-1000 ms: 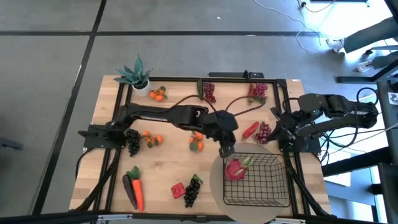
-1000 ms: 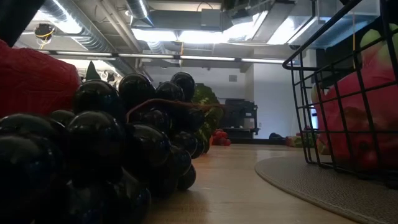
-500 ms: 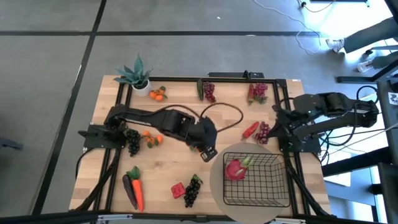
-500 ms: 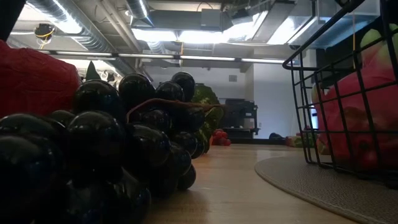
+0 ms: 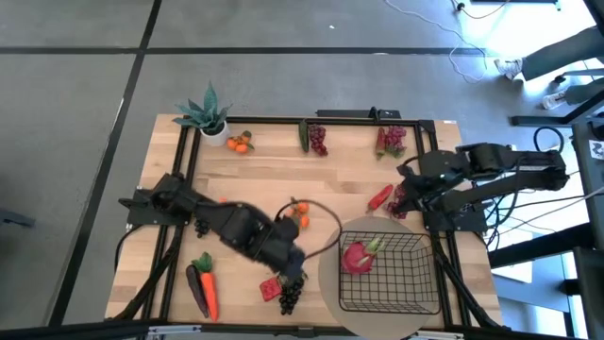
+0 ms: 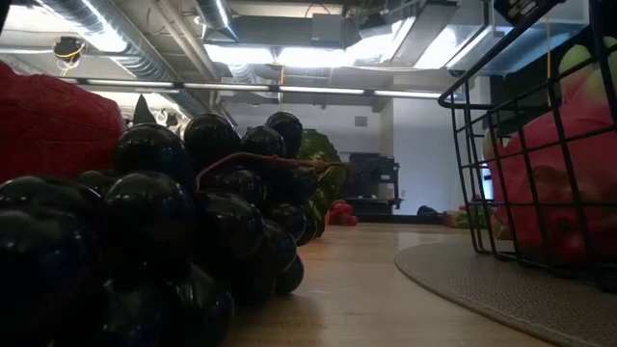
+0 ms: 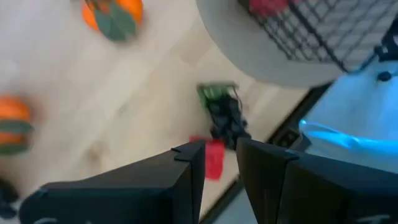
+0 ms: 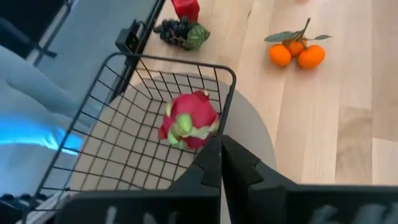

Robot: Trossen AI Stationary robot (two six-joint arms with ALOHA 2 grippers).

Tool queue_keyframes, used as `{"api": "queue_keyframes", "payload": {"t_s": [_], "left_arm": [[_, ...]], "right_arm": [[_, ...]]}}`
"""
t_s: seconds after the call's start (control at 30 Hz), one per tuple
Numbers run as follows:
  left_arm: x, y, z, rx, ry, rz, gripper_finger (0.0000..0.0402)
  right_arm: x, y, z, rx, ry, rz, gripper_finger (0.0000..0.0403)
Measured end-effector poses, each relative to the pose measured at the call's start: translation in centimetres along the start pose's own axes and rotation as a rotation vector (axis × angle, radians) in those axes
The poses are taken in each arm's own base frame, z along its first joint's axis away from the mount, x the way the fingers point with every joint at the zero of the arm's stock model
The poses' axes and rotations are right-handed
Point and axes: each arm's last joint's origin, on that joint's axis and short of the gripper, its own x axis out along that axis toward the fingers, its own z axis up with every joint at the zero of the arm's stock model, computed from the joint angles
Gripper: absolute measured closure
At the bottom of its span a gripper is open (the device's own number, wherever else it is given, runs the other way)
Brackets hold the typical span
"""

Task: Build produce basket
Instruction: Put the red bell pepper into the black wire basket

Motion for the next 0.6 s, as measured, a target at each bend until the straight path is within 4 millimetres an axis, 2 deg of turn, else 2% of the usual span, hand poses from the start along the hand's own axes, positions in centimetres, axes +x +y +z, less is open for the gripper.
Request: {"api": "queue_keyframes", "payload": {"t_s": [0.17, 0.3, 0.6], "left_arm": [[-0.5, -0.9, -3.1, -0.006, 0.030, -0.021, 0.0320], [-0.2, -1.5, -4.9, -0.020, 0.030, -0.011, 0.0320], [-0.1, -1.9, -6.5, 0.002, 0.040, -0.012, 0.0320]], "right_arm": [[1.5, 0.7, 0.4, -0.159, 0.053, 0.114, 0.0402], [2.5, 1.2, 0.8, -0.248, 0.065, 0.181, 0.0402], [3.2, 1.8, 1.1, -0.346, 0.066, 0.211, 0.0402]]}}
